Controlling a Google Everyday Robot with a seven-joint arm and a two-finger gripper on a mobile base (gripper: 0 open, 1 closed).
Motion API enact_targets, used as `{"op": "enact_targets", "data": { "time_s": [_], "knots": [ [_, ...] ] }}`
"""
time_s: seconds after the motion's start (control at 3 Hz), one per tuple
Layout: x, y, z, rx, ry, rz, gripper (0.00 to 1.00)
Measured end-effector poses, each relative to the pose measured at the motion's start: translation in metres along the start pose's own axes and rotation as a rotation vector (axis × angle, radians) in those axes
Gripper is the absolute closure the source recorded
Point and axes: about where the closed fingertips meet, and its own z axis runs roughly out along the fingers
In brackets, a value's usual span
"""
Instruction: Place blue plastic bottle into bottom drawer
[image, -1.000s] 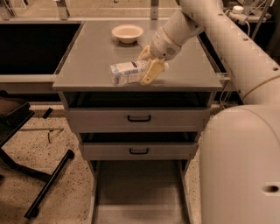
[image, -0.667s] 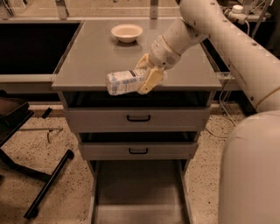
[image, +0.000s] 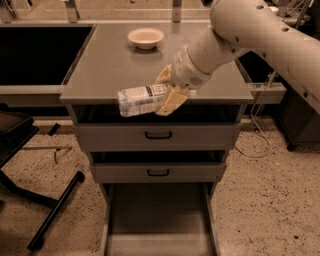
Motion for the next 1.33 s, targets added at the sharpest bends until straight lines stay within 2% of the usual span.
{"op": "enact_targets", "data": {
  "time_s": [0.33, 0.67, 1.0, 1.33],
  "knots": [
    [-0.021, 0.011, -0.024, 0.165, 0.134, 0.031, 1.00],
    [-0.021, 0.042, 0.003, 0.223, 0.182, 0.087, 1.00],
    [0.005, 0.085, 0.055, 0.208, 0.160, 0.163, 1.00],
    [0.004, 0.085, 0.055, 0.208, 0.160, 0.163, 1.00]
  ]
}}
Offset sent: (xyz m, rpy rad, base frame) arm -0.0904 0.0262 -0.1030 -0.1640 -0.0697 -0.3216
